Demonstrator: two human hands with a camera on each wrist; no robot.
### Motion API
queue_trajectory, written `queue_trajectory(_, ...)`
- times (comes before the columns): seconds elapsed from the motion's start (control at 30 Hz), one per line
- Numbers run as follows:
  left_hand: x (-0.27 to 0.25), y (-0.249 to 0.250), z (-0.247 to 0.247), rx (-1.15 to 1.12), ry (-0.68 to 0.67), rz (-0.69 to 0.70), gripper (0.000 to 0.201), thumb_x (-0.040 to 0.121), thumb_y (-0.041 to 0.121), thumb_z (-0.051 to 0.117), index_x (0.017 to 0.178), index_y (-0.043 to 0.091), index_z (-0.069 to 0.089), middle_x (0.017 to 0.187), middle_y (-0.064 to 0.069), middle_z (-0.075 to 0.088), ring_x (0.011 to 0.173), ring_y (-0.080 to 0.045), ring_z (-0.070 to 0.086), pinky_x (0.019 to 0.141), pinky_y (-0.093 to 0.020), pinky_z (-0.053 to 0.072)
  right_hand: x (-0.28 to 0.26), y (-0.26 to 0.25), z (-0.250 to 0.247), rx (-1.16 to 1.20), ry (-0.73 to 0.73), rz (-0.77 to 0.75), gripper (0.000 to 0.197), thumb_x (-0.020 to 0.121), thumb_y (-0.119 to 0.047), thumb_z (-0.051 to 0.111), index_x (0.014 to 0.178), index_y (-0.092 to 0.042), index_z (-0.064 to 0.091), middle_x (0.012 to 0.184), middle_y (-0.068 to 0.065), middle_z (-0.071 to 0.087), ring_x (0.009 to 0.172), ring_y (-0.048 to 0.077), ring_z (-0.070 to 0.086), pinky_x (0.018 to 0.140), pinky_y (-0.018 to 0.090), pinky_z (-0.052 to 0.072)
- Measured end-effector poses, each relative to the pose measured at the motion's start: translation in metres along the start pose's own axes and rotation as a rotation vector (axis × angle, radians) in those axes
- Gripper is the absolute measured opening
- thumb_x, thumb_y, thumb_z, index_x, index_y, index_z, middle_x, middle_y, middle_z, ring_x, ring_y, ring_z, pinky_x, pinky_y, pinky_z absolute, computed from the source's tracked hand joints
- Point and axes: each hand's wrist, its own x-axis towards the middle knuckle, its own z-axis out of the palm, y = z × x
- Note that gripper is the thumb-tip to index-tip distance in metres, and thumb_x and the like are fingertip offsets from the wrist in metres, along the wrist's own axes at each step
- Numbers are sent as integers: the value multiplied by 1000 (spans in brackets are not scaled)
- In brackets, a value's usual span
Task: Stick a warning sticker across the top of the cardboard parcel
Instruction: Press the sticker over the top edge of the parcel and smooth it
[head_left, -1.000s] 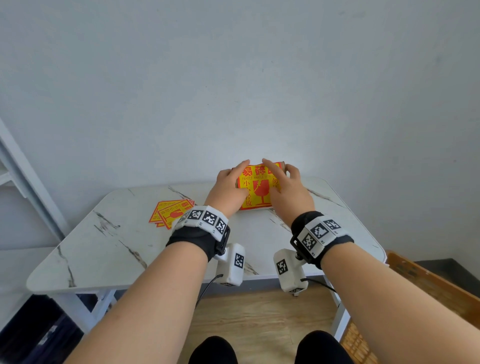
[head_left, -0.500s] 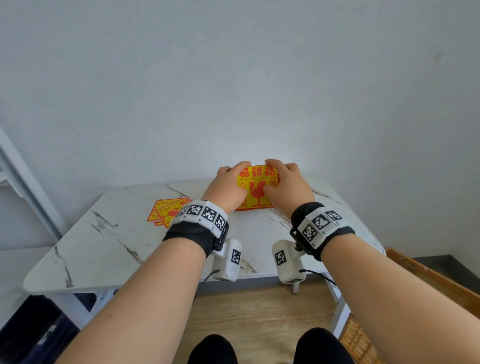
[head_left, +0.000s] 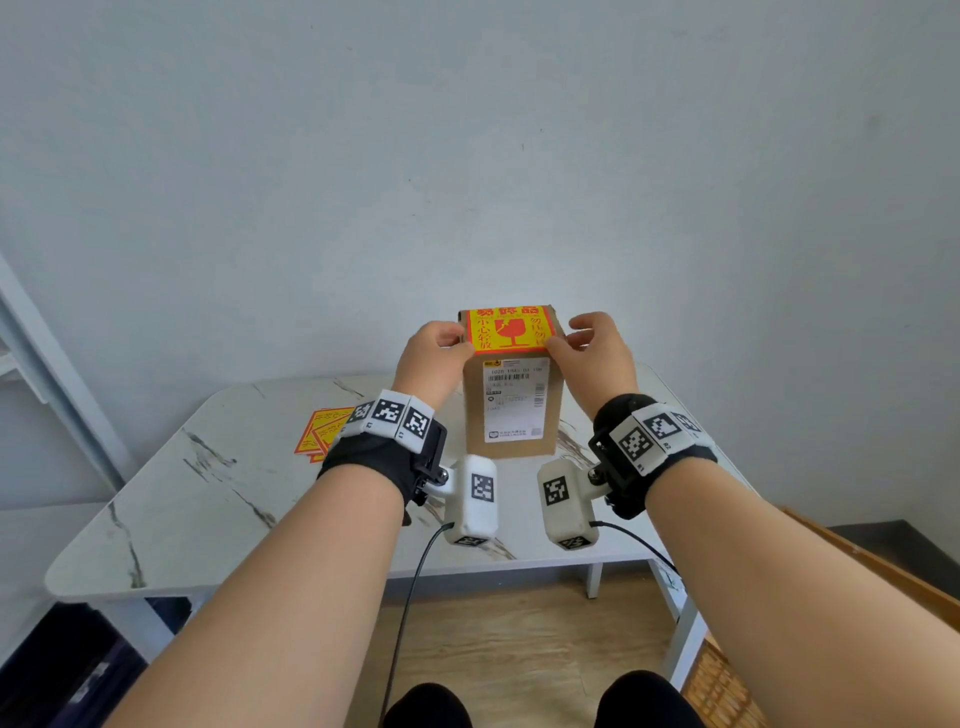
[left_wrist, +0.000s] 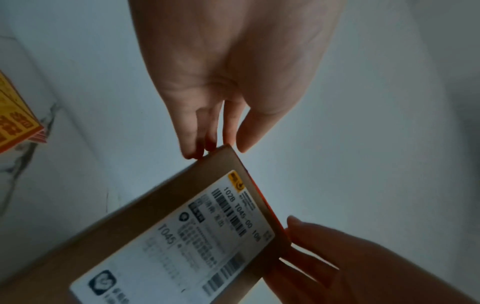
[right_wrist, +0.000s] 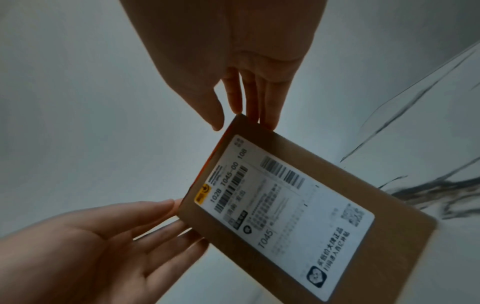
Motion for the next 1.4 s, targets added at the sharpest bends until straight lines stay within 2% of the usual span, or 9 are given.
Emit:
queue_trajectory(0.17,-1,-4,5,50,-72,-7,50,94,10,48,142,16,42,148,-2,46,135,-23,45,110,-46,39,1,5,9,2,-90,46,47,94,-18,52,139,-15,38,126,5,60,96,19,58,77,30,44)
queue_trajectory(0.27,0,-15,9,112,-85,-74,57,92,16,50,147,15,35,146,-7,47,128,-28,51,106,-46,43,2,16,11,-67,-158,135,58,92,-14,52,145,-14,30,130,10,59,102,24,59,78,31,42)
queue_trajectory(0.4,1,-29,20,293,-125,-155,49,95,31,46,140,9,39,126,-15,61,110,-35,62,90,-40,51,3,29,20,-215,-263,187,45,94,-24,52,136,-11,43,118,9,64,96,25,61,76,35,47)
queue_trajectory(0.47,3,-34,24,326,-121,-154,46,97,35,42,137,12,40,119,-13,65,103,-34,65,89,-42,54,6,32,24,-245,-272,177,43,96,-28,50,135,-11,43,121,10,64,95,24,60,75,34,45)
queue_trajectory(0.67,18,-48,33,355,-158,-128,45,98,33,37,142,28,34,127,-6,63,103,-34,66,90,-46,55,24,37,38,-288,-271,188,45,99,-30,44,140,-12,39,129,11,62,112,29,62,81,35,47)
queue_trajectory(0.8,33,-65,47,362,-150,-242,50,97,36,39,139,10,36,123,-14,63,103,-36,65,91,-44,54,40,46,51,-261,-250,247,48,99,-35,42,139,-9,36,127,13,62,110,30,62,82,37,48)
queue_trajectory(0.93,57,-74,54,317,-108,-266,42,99,29,40,128,-1,43,118,-20,63,100,-36,62,77,-35,43,59,55,66,-278,-270,262,43,99,-36,42,131,-7,40,125,14,62,110,32,61,80,38,47)
queue_trajectory(1.2,87,-90,62,274,-126,-212,40,99,24,40,135,7,44,131,-9,60,114,-31,60,85,-29,42,89,62,88,-303,-273,244,42,97,-28,42,134,-9,40,126,15,61,109,34,62,84,39,50)
queue_trajectory(1.4,79,-86,58,370,-105,-197,46,97,26,44,141,11,39,142,-14,48,121,-33,55,93,-34,44,85,60,85,-347,-247,240,53,96,-27,45,144,-9,31,133,17,56,115,35,59,91,42,51)
